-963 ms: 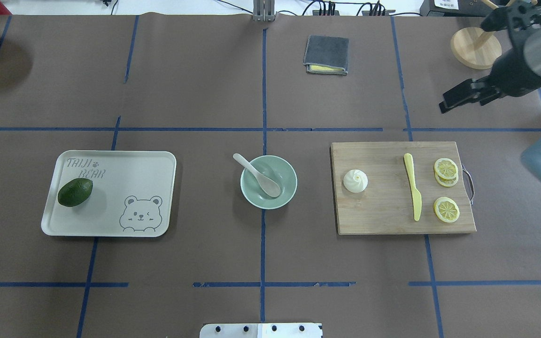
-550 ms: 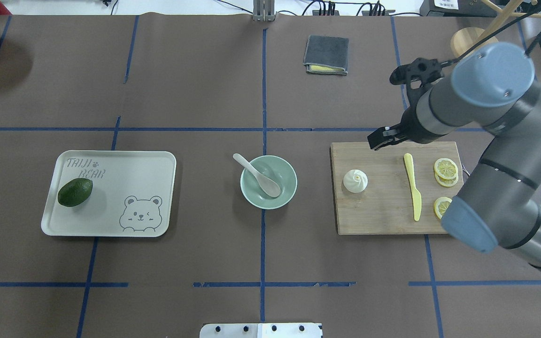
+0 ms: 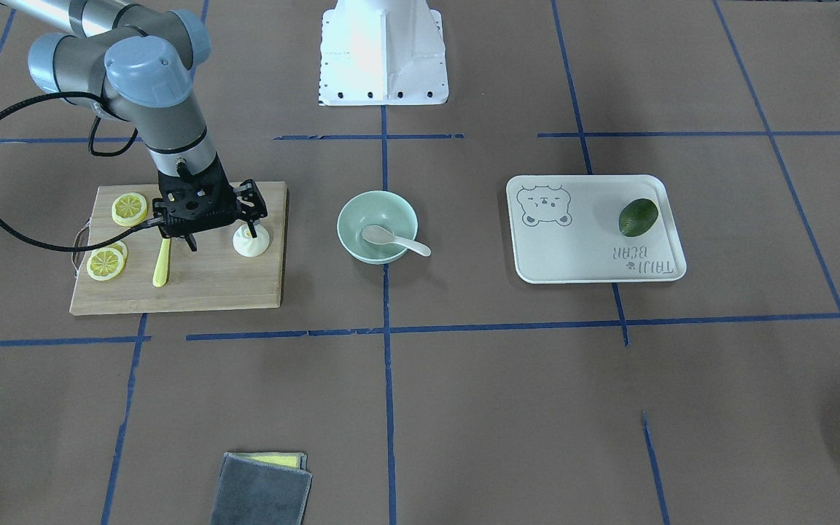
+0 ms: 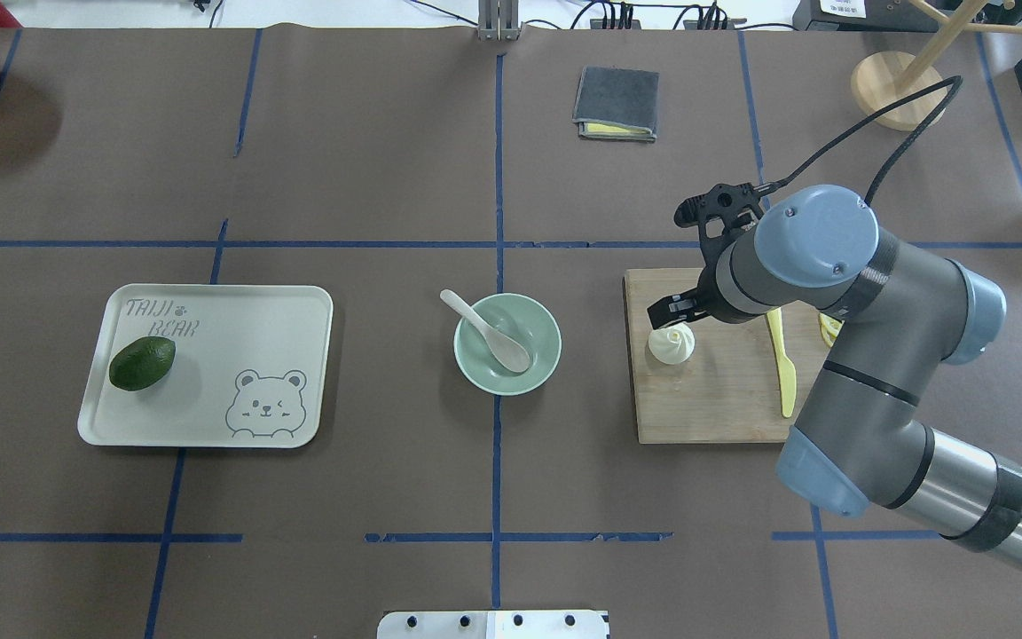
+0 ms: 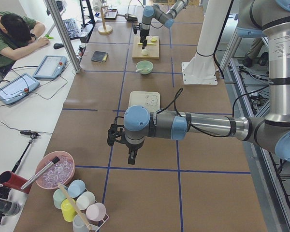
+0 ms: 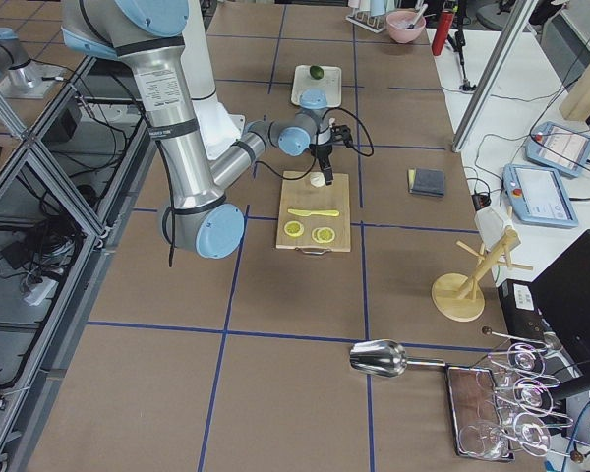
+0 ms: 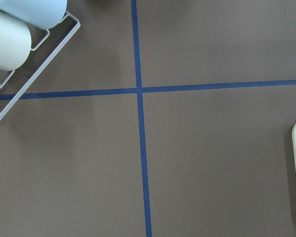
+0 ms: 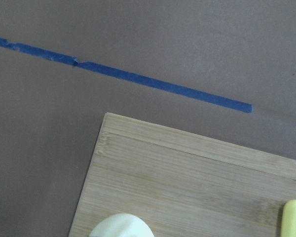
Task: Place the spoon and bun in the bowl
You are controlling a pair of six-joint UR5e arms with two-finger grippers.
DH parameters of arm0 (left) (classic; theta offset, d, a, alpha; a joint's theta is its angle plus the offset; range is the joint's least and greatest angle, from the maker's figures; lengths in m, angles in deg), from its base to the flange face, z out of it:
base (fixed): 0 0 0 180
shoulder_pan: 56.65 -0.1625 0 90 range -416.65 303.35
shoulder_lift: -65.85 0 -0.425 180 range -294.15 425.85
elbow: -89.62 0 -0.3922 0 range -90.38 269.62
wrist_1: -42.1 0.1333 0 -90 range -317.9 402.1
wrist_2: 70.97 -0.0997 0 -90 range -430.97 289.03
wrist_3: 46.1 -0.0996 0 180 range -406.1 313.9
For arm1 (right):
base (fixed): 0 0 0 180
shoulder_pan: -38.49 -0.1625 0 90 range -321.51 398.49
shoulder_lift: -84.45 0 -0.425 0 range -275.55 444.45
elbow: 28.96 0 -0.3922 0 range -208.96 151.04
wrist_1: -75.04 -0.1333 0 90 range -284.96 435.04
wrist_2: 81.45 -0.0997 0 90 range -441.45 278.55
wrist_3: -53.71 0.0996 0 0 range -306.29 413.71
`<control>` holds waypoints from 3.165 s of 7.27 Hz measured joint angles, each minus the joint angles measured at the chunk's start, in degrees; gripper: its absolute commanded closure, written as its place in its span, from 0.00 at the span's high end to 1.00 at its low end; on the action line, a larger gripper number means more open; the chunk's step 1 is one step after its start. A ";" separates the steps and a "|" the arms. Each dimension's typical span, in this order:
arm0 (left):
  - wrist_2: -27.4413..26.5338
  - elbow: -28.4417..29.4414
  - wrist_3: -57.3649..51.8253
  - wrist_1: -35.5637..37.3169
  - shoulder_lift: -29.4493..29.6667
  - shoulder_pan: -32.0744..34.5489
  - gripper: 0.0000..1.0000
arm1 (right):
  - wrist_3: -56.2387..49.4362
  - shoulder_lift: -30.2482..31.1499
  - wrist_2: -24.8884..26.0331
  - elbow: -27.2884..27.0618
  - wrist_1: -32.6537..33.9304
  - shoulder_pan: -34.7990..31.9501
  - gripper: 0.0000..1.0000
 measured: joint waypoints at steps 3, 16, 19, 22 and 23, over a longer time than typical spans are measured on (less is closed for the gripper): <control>0.00 -0.38 -0.04 -0.04 -0.03 0.00 1.00 | 2.38 -0.83 1.82 0.71 -0.66 3.51 0.00; 0.00 -1.17 0.02 0.04 -0.28 0.17 1.00 | 14.02 -24.87 6.31 10.38 14.61 8.53 1.00; 0.00 -1.13 0.02 0.11 -0.29 0.18 1.00 | 15.36 -25.47 8.56 9.72 14.77 9.49 1.00; -0.02 -0.95 0.01 0.25 -0.26 0.15 1.00 | 7.06 -24.47 1.60 8.83 14.85 1.95 1.00; -0.10 -0.82 -0.03 0.35 -0.38 0.09 1.00 | 1.06 -22.94 -3.38 8.75 14.83 -3.38 1.00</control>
